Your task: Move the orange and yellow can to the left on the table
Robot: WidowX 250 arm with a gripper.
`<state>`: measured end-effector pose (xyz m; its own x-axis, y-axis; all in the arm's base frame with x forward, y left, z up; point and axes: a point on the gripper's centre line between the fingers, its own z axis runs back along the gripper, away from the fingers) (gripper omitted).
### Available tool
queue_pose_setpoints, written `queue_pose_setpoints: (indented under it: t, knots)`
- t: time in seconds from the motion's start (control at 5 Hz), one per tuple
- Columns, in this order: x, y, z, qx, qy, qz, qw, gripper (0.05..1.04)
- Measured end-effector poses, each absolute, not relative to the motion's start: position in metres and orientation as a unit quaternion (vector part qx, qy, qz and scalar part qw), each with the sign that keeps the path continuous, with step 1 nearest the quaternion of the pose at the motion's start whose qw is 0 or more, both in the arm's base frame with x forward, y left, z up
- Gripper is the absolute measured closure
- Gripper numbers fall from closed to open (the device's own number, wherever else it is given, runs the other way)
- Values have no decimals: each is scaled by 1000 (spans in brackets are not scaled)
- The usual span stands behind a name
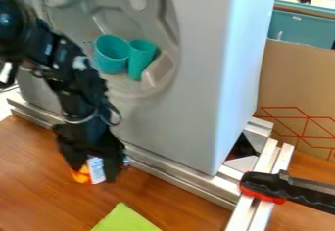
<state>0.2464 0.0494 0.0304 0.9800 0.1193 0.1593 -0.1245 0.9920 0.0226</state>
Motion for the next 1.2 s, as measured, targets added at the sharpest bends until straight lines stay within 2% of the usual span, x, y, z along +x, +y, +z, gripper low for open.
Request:
queue_pose_setpoints:
  t: [0.4,0.6,1.0,1.2]
  knots:
    - [235,60,39,11,-88,71,994,83]
    - [219,56,60,11,-90,70,993,83]
    - [173,51,69,7,47,50,998,83]
    - [160,56,64,31,75,55,995,83]
